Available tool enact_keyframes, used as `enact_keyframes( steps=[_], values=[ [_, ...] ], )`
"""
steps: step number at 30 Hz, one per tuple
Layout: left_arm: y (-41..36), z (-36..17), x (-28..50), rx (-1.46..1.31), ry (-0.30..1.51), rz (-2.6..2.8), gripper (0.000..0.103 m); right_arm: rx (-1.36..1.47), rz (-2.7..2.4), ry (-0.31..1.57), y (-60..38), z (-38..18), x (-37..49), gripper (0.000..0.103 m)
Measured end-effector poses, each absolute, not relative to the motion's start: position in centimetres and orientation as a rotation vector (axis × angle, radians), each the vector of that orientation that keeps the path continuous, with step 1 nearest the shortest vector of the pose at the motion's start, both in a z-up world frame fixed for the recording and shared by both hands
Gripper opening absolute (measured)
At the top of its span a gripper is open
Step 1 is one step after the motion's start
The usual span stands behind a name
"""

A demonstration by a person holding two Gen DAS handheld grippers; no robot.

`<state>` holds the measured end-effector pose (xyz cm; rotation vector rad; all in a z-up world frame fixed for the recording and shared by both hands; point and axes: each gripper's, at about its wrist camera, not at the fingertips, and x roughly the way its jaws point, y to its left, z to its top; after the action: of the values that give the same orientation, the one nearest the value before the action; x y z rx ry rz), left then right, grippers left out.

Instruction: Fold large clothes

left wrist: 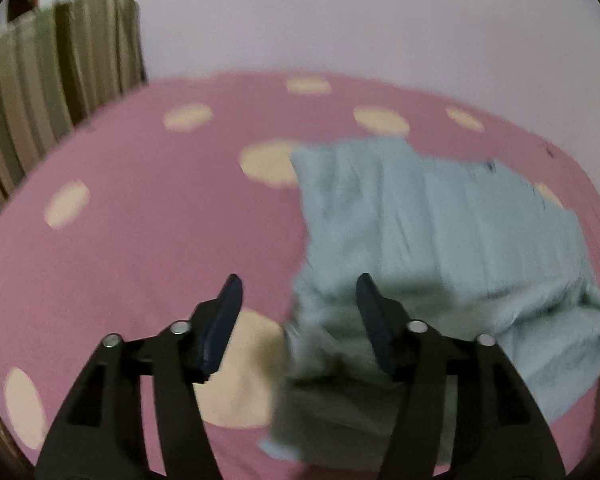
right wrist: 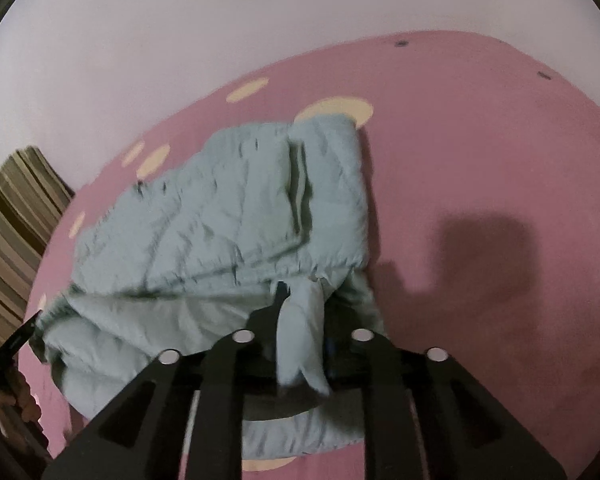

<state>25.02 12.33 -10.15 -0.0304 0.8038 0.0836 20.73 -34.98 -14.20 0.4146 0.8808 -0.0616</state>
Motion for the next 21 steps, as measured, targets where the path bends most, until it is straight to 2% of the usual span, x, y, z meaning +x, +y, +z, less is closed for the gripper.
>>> enact_keyframes(
  steps=[2,3,5,13,21],
  values=[
    [13.2,-8.7,24.6,-0.023,0.762,0.11,0.065,0.421,-0.076,0.846,-35.5,-13.1,20.1,0.033],
    [13.6,-8.3,24.3,-0.032,0.753,0.113,0.065,0.421,-0.087,0.826,-35.7,-12.4,19.7,0.04],
    [14.6,-7.9,23.5,-0.054,0.742,0.118,0.065,0.411,-0.126,0.779,-36.5,-11.3,18.5,0.046],
    [17.1,-11.0,19.7,-0.109,0.792,0.065,0.065,0.37,-0.118,0.792,-37.7,-11.3,16.0,0.047],
    [15.7,-12.9,22.2,-0.092,0.845,-0.016,0.066,0.326,-0.051,0.848,-36.3,-13.4,19.2,0.048]
  ],
)
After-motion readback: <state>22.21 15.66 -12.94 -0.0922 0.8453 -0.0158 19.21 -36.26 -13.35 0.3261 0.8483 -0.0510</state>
